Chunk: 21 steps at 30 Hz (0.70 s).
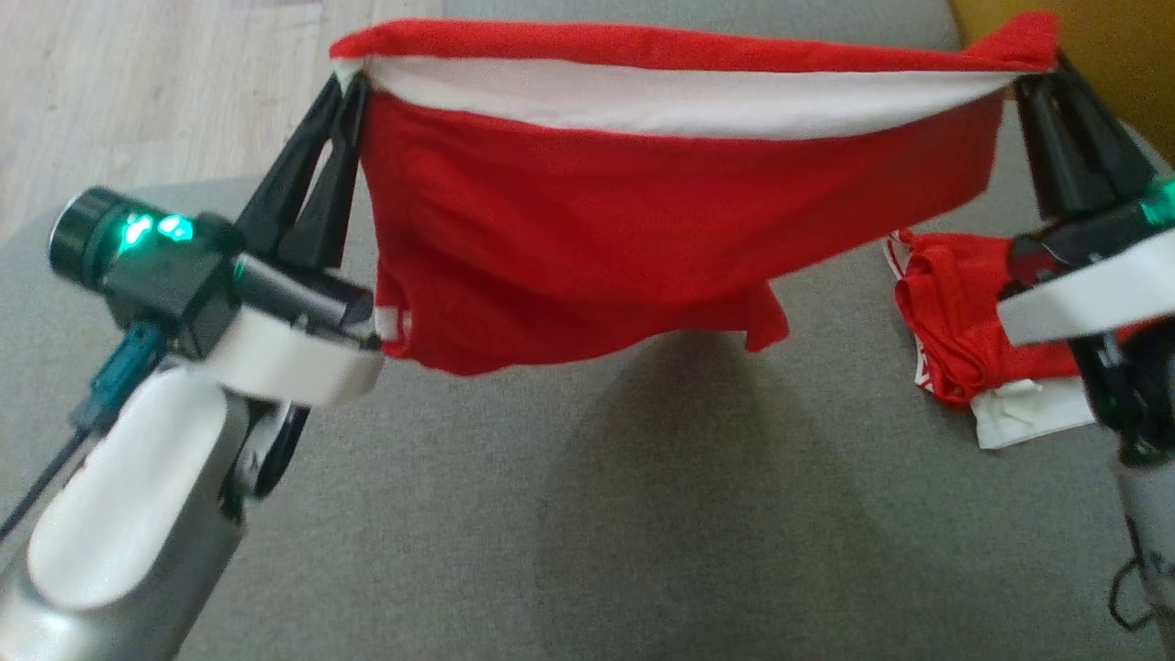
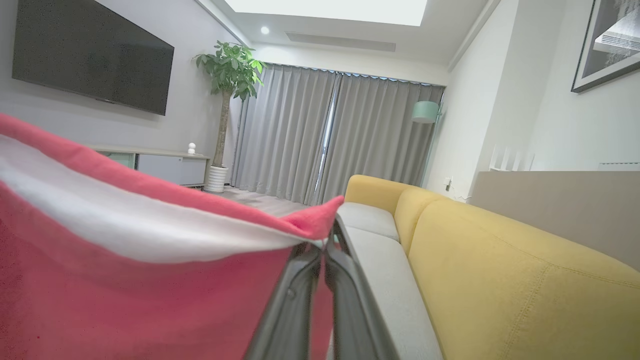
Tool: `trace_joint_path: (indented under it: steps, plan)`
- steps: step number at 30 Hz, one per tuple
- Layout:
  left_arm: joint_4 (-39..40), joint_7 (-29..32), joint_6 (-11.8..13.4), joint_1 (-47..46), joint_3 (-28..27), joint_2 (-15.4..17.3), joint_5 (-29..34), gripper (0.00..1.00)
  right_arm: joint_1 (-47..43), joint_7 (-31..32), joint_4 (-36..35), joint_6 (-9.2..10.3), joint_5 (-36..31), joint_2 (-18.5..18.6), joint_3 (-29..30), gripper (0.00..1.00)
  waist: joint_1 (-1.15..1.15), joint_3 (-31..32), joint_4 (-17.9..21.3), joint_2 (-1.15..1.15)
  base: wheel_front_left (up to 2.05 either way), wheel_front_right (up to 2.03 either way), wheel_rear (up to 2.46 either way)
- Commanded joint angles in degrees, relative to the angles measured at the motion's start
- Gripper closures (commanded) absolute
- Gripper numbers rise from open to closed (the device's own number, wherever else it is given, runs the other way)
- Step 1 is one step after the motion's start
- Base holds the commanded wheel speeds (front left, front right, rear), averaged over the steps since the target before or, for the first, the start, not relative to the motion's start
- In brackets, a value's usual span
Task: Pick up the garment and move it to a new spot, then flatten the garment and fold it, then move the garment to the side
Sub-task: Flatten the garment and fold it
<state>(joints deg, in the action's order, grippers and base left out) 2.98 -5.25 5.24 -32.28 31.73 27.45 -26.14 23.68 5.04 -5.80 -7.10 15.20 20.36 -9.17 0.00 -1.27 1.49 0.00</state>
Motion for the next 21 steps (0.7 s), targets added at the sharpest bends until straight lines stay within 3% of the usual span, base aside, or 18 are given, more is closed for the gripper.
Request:
trace_joint_path:
  steps: [1,8,12,16,21]
  plan:
    - [3.18,0.61,0.87,-0.86,-2.77,3.3,0.7,1.0,-0.83,0.92,-3.38,-0.39,-0.19,0.39,0.58,1.0,0.0,0.64,0.02,0.0,0.0,0.0,0.0]
    - [16.18,5.59,5.17,5.62,-4.34,8.0,1.03,1.0,-8.17,7.78,-15.4,-0.39,-2.22,-1.48,4.79,1.0,0.0,1.36,-0.05,0.0,0.0,0.0,0.0]
    - [21.51,8.67,6.09,5.68,-5.14,9.65,0.83,1.0,-8.86,11.57,-20.43,-0.39,-3.14,-2.06,6.23,1.0,0.0,-0.29,-0.17,0.0,0.0,0.0,0.0]
    - [20.19,10.03,4.12,1.53,-5.39,9.34,-0.72,1.0,-4.94,13.67,-19.81,-0.39,-2.63,-2.02,6.11,1.0,0.0,-3.85,-0.21,0.0,0.0,0.0,0.0]
    - [9.02,8.94,-1.49,-9.44,-5.63,7.71,-2.24,1.0,7.25,13.04,-10.9,-0.39,-0.36,-1.23,3.68,1.0,0.0,-10.43,0.06,0.0,0.0,0.0,0.0]
